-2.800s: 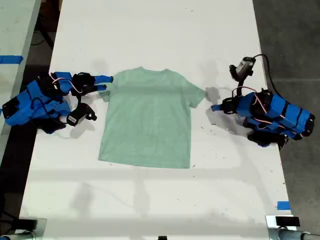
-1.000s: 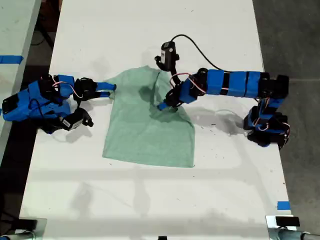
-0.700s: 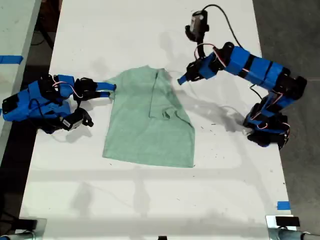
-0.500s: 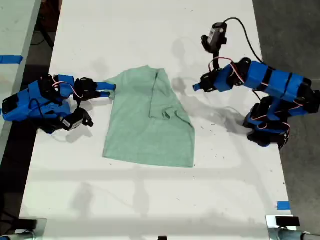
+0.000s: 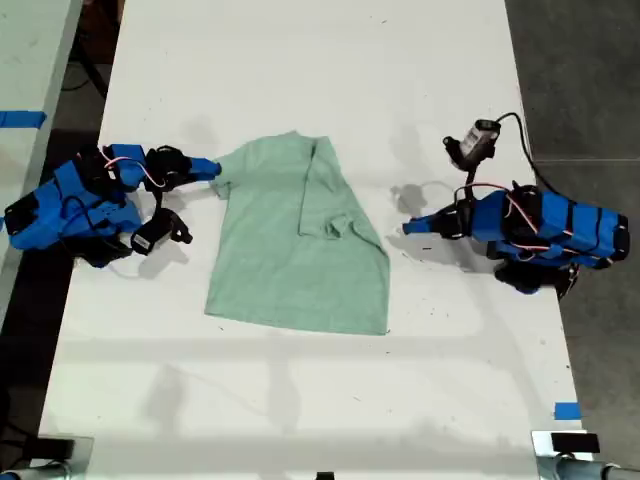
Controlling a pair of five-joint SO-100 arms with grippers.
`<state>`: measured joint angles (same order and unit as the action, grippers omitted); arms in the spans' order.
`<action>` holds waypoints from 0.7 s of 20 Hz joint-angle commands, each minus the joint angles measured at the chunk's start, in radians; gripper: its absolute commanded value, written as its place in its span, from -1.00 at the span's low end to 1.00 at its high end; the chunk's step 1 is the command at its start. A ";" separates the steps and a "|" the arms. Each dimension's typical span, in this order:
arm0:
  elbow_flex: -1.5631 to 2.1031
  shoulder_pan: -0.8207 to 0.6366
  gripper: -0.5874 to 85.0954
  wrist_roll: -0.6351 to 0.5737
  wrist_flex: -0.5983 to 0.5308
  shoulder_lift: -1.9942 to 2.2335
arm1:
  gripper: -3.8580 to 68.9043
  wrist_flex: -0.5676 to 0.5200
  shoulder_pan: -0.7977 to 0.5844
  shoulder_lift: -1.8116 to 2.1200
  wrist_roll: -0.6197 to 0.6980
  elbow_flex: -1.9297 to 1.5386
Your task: Fold t shirt
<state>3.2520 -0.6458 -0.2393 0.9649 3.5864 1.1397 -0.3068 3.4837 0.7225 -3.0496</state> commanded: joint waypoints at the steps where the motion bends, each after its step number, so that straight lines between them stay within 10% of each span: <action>1: 0.038 -0.012 -0.90 -0.037 -0.014 0.009 | -0.48 0.083 -0.044 0.023 -0.091 -0.057; 14: 0.038 0.075 -0.90 -0.084 -0.049 0.011 | -0.37 0.118 -0.026 0.023 -0.161 -0.060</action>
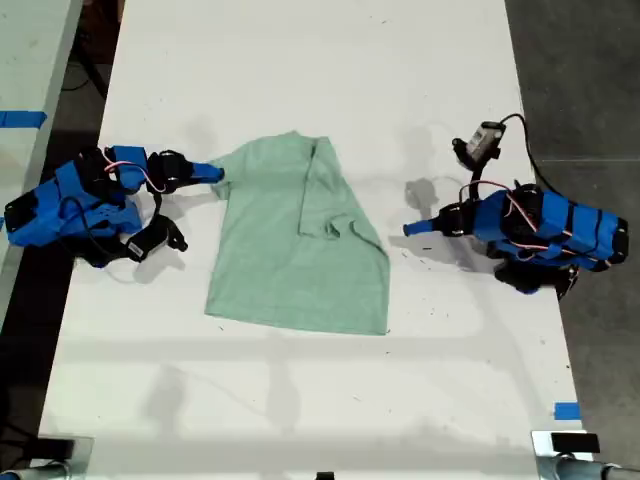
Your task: Fold t shirt
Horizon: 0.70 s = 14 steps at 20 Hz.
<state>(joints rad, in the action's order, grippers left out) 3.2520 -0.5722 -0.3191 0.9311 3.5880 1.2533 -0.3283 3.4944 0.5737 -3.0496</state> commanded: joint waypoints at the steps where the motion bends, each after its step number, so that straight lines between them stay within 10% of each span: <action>1: 0.038 0.002 -0.90 -0.005 -0.015 0.009 | -0.37 0.005 -0.005 0.012 -0.012 -0.060; 14: 0.038 -0.002 -0.90 -0.005 -0.014 0.009 | -0.50 0.005 -0.006 0.012 -0.015 -0.060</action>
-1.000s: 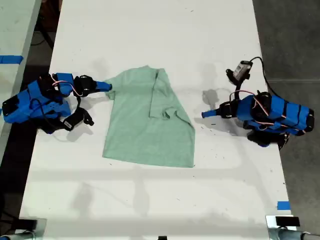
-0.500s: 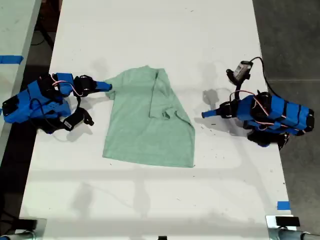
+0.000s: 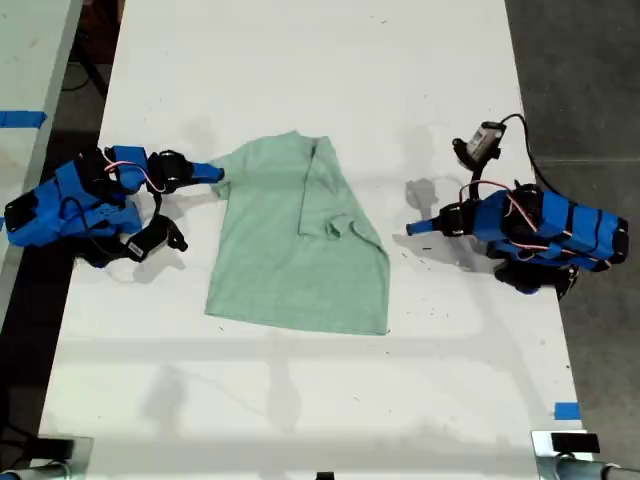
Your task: Fold t shirt
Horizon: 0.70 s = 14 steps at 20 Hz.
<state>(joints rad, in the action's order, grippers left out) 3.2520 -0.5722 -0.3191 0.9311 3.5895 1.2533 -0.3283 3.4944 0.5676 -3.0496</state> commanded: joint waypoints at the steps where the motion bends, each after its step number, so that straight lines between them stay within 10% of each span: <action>1: 0.038 -0.002 -0.90 -0.005 -0.014 0.008 | -0.50 0.006 -0.008 0.012 -0.011 -0.060; 14: 0.038 -0.003 -0.89 -0.012 -0.017 0.008 | -0.74 0.035 -0.026 0.012 -0.055 -0.060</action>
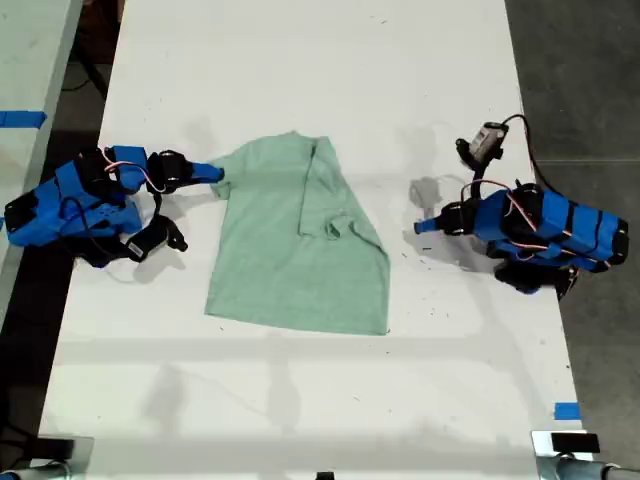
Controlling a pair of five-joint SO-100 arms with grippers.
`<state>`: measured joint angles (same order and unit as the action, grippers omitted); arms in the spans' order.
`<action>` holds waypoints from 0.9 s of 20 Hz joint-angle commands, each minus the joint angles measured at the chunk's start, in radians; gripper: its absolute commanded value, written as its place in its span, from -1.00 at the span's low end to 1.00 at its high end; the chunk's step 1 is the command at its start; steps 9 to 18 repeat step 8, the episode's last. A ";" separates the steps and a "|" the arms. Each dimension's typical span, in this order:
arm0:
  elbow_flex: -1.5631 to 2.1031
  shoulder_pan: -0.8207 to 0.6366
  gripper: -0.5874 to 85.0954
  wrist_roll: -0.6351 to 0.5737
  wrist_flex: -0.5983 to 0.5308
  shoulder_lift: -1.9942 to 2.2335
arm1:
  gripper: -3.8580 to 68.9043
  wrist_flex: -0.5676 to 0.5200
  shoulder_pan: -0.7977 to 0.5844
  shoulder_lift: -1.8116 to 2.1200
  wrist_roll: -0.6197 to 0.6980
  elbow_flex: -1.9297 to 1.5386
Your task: Fold t shirt
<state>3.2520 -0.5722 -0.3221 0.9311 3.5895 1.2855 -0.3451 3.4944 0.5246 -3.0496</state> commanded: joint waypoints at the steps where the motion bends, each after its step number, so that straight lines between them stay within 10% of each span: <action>1: 0.038 -0.003 -0.89 -0.009 -0.017 0.008 | -0.74 0.003 -0.009 0.012 -0.012 -0.060; 18: 0.038 -0.003 -0.90 -0.009 -0.017 0.008 | -0.85 0.003 -0.009 0.012 -0.018 -0.060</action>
